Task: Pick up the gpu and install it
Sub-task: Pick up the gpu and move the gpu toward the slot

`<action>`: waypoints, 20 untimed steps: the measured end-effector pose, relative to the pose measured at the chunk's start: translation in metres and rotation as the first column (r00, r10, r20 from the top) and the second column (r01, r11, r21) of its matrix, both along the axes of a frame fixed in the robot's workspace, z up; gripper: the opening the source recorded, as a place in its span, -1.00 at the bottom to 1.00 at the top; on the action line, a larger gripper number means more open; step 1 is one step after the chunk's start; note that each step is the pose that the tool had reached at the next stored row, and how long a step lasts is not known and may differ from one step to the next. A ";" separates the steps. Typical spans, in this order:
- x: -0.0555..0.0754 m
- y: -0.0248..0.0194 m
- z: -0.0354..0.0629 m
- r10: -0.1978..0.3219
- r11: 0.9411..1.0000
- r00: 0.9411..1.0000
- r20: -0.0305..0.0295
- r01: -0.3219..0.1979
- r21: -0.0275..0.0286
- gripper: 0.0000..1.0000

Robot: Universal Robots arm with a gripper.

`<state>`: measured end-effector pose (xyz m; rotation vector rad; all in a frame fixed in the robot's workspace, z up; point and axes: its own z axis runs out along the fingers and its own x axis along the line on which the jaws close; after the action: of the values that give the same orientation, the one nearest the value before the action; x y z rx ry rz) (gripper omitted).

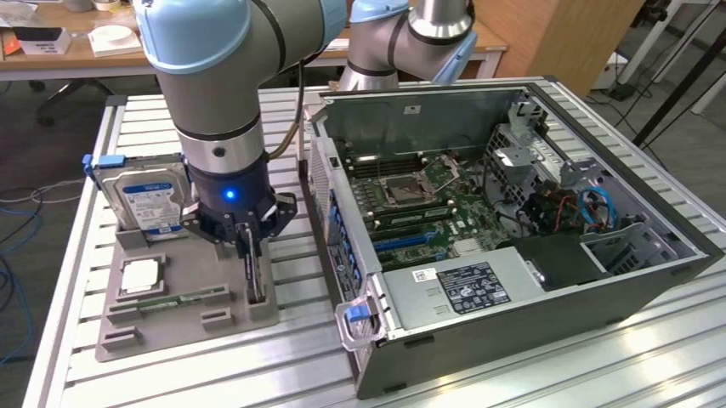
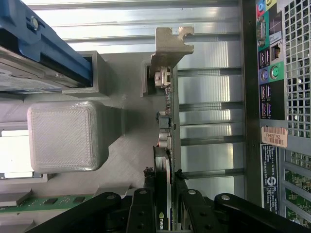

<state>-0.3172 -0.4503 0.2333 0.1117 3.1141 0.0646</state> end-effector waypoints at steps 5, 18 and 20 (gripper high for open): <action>0.000 0.0000 0.0000 0.000 1.000 1.000 0.000 0.000 0.000 -0.47; 0.000 0.0000 0.0022 0.000 1.000 1.000 0.000 0.000 0.000 -0.47; 0.000 0.0000 0.0039 0.000 1.000 1.000 0.000 0.000 0.000 -0.47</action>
<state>-0.3172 -0.4503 0.2372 0.1117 3.1142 0.0645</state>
